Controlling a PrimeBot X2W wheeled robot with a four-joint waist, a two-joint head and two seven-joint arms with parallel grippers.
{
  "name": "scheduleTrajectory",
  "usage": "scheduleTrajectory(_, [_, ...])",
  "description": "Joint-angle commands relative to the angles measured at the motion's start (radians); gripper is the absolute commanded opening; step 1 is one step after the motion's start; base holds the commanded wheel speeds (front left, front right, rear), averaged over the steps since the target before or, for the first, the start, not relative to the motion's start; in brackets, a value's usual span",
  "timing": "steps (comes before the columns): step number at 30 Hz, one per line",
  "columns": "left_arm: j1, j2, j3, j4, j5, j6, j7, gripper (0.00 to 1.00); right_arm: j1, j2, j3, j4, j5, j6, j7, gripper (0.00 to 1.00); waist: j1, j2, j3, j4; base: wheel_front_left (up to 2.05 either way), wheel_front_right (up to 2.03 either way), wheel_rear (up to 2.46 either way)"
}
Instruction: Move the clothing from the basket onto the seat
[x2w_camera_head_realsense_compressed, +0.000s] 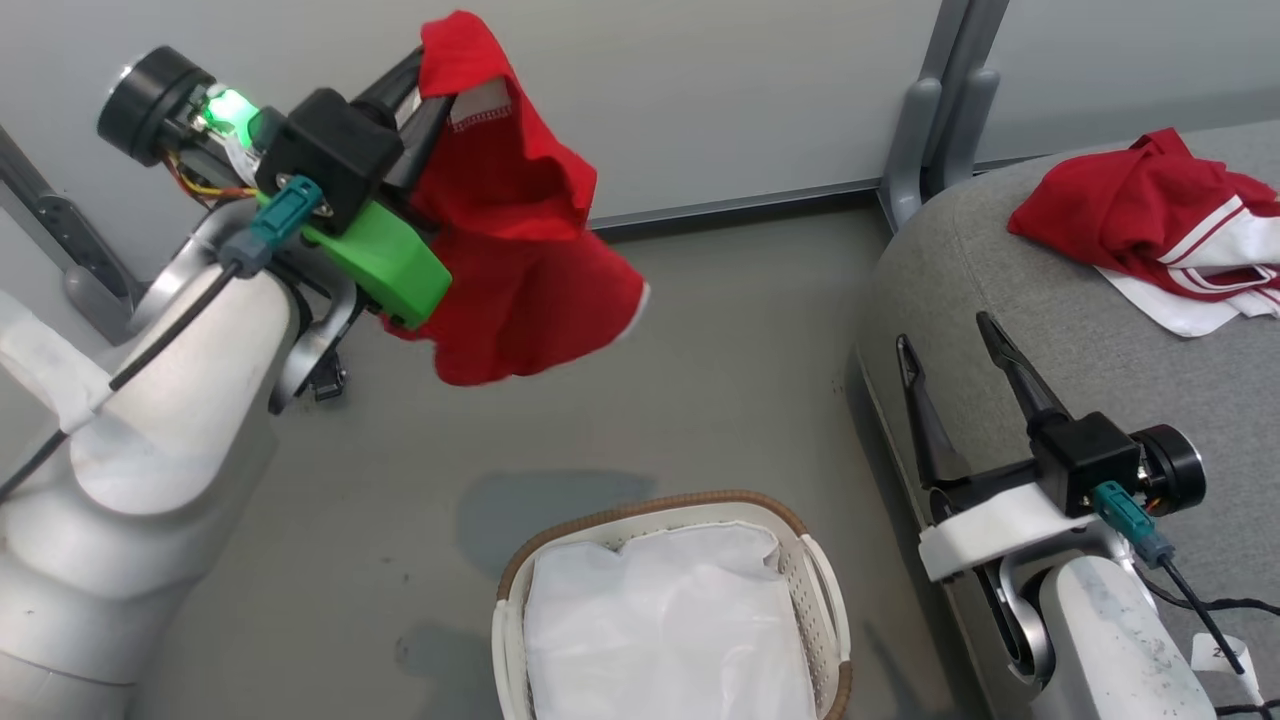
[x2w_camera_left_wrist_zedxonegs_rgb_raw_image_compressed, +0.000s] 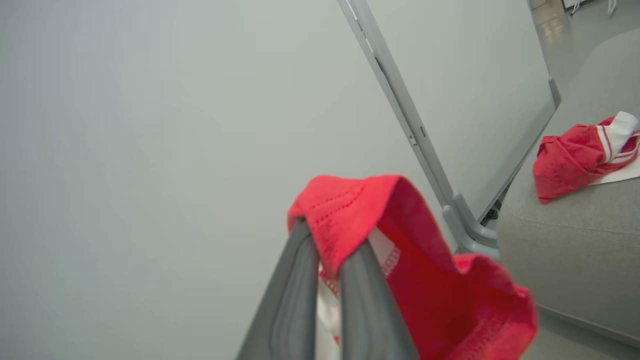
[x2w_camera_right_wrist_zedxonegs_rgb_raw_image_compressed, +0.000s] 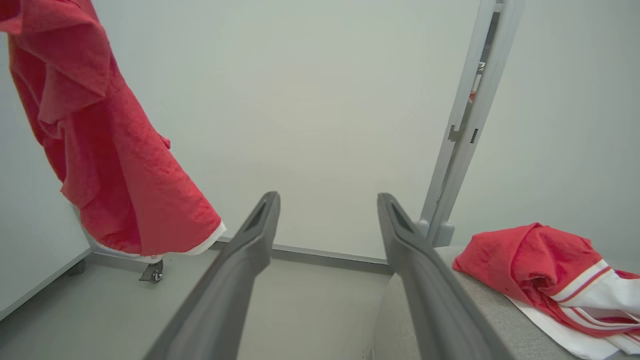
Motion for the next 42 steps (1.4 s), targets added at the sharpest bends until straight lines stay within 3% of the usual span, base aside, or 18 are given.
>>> scheduleTrajectory(1, [-0.021,0.005,0.008,-0.001,-0.013,-0.002,0.007,0.00,-0.011,-0.004,0.011,0.004,0.006,-0.001,-0.002,1.00,0.0001,0.0106,-0.013,-0.005,0.00,0.00,0.00])
scheduleTrajectory(17, [-0.031,-0.030,-0.054,-0.077,-0.032,-0.004,0.028,0.00,-0.112,-0.004,0.183,0.079,0.017,-0.001,-0.002,1.00,0.0001,0.0106,-0.053,0.004,0.00,0.00,0.00])
scheduleTrajectory(31, [-0.066,-0.050,-0.072,-0.134,-0.048,-0.001,0.027,0.00,-0.351,-0.004,0.373,0.288,0.010,-0.001,-0.002,1.00,0.0001,0.0106,-0.048,0.033,0.00,0.00,0.00])
scheduleTrajectory(37, [-0.073,-0.075,-0.093,-0.121,-0.053,-0.002,0.013,0.00,-0.435,-0.011,0.464,0.387,0.063,-0.001,-0.002,1.00,0.0001,0.0106,-0.053,0.044,0.00,0.00,0.00])
scheduleTrajectory(42, [-0.082,-0.097,-0.123,-0.124,-0.064,-0.004,-0.003,0.00,-0.491,-0.047,0.624,0.462,0.234,-0.001,-0.002,1.00,0.0001,0.0106,-0.065,0.056,0.00,0.00,0.00])
